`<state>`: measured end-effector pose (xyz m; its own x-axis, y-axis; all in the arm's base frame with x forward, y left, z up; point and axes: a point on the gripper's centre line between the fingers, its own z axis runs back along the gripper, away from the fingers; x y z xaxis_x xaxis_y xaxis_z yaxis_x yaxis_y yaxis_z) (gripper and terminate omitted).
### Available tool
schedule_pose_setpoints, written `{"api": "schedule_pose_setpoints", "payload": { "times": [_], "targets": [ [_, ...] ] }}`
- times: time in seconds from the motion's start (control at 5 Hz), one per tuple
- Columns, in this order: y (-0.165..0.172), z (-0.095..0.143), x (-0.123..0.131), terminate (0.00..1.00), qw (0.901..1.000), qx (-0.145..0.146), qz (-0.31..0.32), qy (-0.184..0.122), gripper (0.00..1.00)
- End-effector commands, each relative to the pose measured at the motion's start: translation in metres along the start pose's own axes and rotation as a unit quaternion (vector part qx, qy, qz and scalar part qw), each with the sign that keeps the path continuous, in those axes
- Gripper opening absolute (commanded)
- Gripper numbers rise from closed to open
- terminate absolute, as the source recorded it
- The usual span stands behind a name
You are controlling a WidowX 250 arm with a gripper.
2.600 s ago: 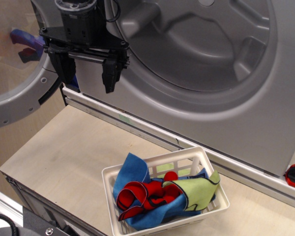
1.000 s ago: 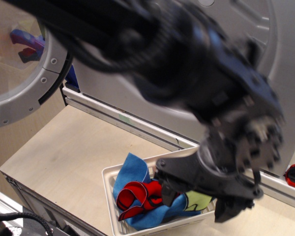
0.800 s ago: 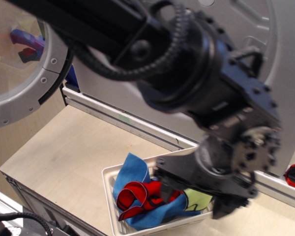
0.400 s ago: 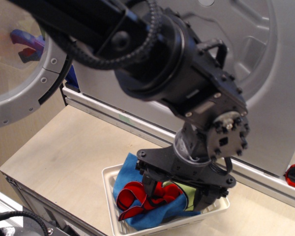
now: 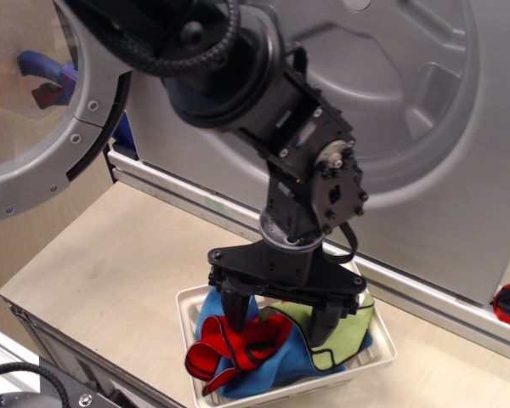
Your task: Put clothes in laundry machine
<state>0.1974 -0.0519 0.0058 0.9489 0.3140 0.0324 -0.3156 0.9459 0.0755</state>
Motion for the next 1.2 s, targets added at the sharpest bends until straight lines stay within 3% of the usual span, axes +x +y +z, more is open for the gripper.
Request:
{"api": "schedule_pose_setpoints", "payload": {
  "times": [0.0, 0.4, 0.6, 0.8, 1.0],
  "targets": [
    [0.02, -0.005, 0.011, 0.0, 0.9994, -0.011, 0.015, 0.028, 1.0],
    [0.023, -0.026, 0.016, 0.0, 0.9956, -0.055, -0.032, 0.069, 1.0],
    [0.02, -0.041, 0.017, 0.0, 0.9927, -0.075, -0.08, 0.051, 1.0],
    [0.017, -0.045, 0.016, 0.0, 0.9921, -0.067, -0.097, 0.04, 1.0],
    [0.013, -0.046, 0.015, 0.0, 0.9952, -0.055, -0.08, 0.016, 0.0]
  ]
}}
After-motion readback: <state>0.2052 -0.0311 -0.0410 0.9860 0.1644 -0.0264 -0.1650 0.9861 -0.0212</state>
